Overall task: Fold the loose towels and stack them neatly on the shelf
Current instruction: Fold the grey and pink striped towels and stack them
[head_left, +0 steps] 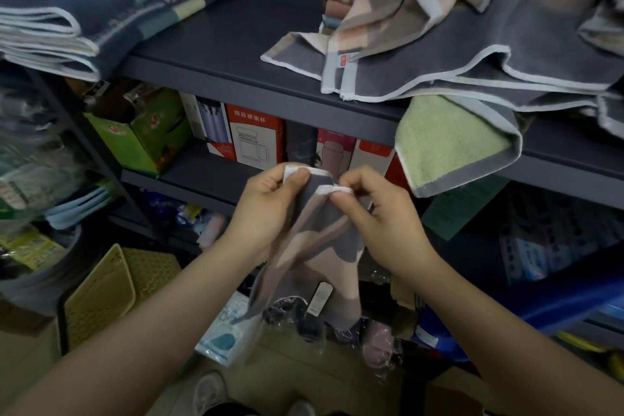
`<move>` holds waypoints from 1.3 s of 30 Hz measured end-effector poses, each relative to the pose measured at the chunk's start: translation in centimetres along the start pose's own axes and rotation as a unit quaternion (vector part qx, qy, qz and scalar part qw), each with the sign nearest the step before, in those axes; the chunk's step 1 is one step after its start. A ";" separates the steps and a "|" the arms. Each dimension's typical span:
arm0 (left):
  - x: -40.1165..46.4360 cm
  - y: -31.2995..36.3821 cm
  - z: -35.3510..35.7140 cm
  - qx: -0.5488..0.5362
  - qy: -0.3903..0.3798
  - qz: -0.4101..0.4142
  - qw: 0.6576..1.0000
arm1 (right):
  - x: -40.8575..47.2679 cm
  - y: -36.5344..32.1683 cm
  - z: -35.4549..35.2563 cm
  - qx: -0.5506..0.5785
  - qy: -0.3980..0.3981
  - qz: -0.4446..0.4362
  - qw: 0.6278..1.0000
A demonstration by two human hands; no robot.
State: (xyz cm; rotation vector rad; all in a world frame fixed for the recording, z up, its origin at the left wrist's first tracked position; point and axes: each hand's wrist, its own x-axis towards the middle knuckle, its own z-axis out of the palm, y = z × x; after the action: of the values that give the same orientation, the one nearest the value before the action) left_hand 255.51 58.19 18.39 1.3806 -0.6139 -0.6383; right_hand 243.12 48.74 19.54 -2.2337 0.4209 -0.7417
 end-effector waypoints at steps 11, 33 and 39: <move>-0.4 0.0 0.1 -0.053 -0.024 -0.054 0.997 | 1.1 1.2 1.7 0.028 -0.012 0.048 0.998; 0.7 -0.4 -0.9 0.154 -0.090 0.044 0.983 | 0.6 3.1 -0.1 0.124 -0.164 0.093 0.974; 0.9 -0.6 -1.3 0.148 -0.042 0.061 0.986 | 0.5 3.7 1.0 0.123 -0.216 0.104 0.963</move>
State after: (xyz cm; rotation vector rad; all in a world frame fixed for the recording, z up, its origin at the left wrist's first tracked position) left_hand 257.06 58.34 17.66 1.5828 -0.8822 -0.5234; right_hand 243.84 46.58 16.47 -2.0025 0.3185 -0.1725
